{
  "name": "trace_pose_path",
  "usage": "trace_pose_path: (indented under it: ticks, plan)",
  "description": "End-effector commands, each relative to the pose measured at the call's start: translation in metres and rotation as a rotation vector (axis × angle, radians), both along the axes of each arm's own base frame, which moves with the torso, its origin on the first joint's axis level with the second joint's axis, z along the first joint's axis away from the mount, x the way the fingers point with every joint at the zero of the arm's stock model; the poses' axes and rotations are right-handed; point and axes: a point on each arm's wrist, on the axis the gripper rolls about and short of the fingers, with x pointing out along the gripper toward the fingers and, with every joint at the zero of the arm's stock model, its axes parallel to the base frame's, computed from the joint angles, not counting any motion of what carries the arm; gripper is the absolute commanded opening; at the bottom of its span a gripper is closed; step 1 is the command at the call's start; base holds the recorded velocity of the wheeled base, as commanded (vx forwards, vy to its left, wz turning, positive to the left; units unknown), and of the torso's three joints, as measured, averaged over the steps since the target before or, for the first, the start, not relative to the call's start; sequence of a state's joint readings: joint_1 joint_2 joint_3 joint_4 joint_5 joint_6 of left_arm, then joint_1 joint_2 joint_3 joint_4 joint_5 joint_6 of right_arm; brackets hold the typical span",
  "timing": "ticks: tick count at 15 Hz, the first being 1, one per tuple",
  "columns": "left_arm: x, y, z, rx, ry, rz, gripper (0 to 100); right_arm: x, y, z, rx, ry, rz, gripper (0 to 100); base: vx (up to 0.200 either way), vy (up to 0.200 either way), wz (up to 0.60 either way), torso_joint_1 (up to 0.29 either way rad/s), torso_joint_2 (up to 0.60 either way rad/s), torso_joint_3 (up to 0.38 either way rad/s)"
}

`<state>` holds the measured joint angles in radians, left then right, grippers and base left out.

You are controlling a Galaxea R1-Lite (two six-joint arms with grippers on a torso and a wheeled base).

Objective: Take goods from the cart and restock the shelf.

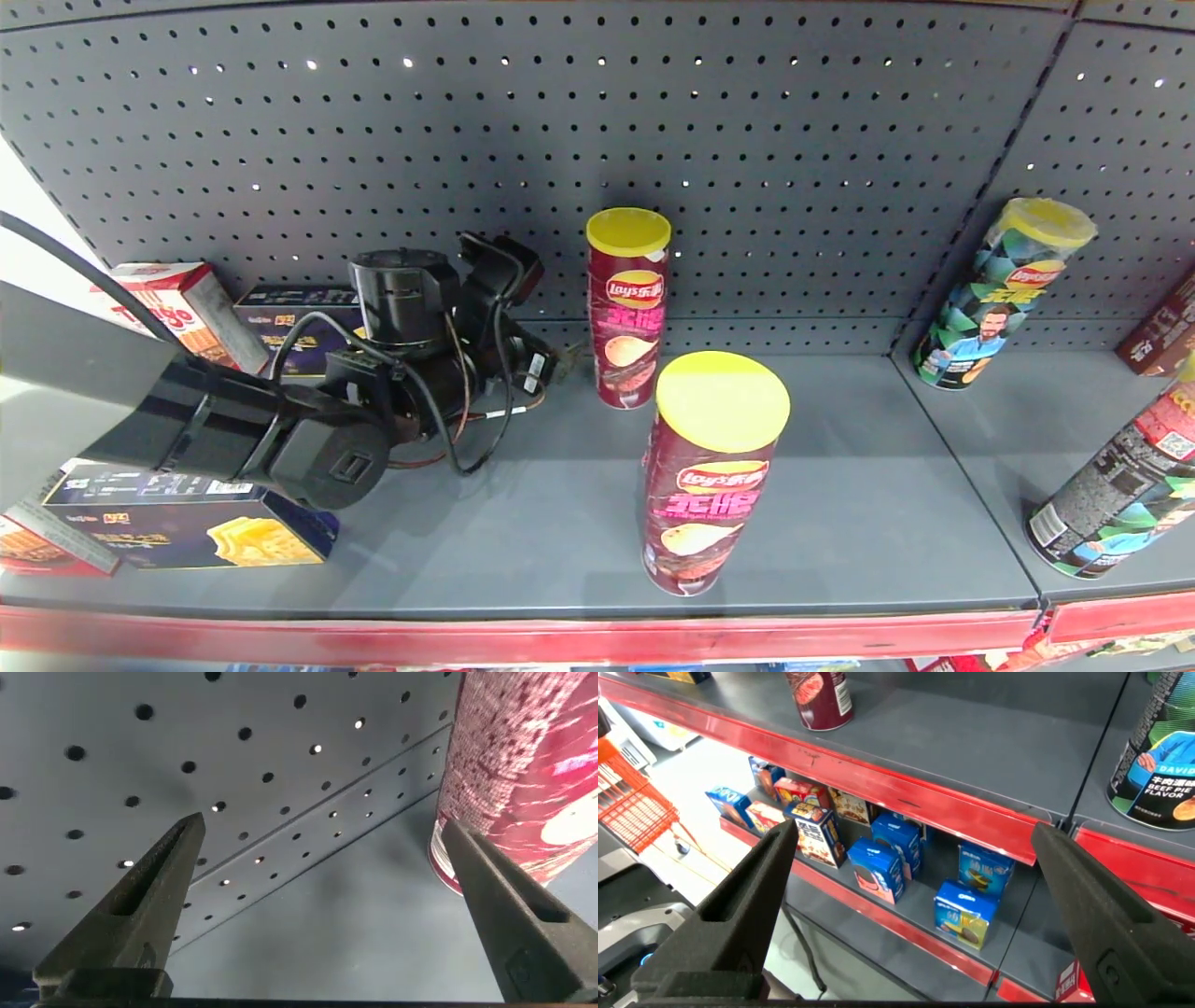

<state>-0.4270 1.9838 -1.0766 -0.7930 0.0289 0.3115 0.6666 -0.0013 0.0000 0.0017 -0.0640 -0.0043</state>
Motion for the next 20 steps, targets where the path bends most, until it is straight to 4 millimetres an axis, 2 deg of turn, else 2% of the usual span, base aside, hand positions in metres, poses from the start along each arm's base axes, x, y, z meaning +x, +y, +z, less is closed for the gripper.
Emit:
trace_pose_path:
  ticks: [1, 13, 20]
  plan:
    - [0.002, -0.003, -0.005, 0.003, 0.011, -0.007, 100, 0.000, 0.000, 0.000, -0.001, 0.001, 0.000, 100, 0.000, 0.000, 0.00, 0.000, 0.00, 0.000]
    - [0.006, -0.026, -0.006, -0.005, -0.002, -0.056, 100, 0.000, 0.000, 0.000, -0.001, 0.001, 0.000, 100, 0.000, 0.000, 0.00, 0.000, 0.00, 0.000]
    - [0.004, -0.029, -0.006, -0.006, -0.010, -0.053, 100, 0.000, 0.000, 0.000, -0.001, 0.001, 0.000, 100, 0.000, 0.000, 0.00, 0.000, 0.00, 0.000]
